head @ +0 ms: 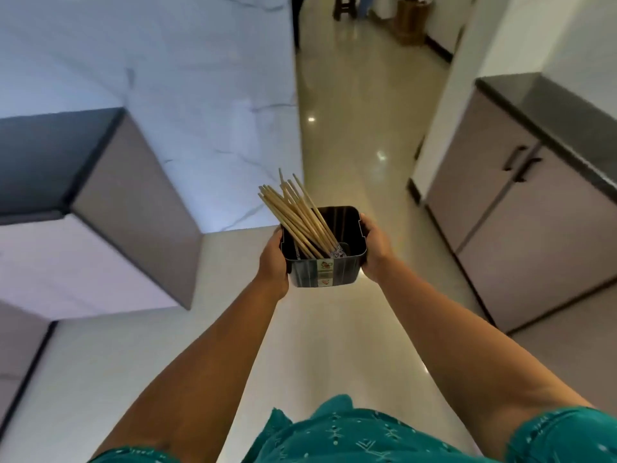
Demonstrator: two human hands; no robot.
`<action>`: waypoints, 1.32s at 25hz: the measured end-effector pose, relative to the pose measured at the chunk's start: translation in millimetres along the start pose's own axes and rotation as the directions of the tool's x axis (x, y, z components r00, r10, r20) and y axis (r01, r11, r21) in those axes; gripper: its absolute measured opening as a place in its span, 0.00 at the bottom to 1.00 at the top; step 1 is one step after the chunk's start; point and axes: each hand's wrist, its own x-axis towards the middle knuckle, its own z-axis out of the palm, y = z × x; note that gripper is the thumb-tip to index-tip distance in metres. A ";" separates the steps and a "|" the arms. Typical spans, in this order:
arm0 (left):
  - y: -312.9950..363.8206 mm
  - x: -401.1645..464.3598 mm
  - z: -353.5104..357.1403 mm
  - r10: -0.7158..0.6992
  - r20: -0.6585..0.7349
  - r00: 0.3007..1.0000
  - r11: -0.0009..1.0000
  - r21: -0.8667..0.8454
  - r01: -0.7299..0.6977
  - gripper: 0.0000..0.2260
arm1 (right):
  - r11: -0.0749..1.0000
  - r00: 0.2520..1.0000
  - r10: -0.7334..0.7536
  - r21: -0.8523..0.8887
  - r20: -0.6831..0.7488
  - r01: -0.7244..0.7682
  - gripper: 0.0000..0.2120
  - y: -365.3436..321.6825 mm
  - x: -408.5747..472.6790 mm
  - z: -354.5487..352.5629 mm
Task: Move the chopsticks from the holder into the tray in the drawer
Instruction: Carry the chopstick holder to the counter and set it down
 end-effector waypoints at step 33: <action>71.5 -360.7 -671.6 -0.138 -0.990 -0.018 0.787 -0.099 -0.609 0.17 | 0.618 0.131 0.761 -0.772 0.635 0.151 0.18 468.8 -257.3 736.7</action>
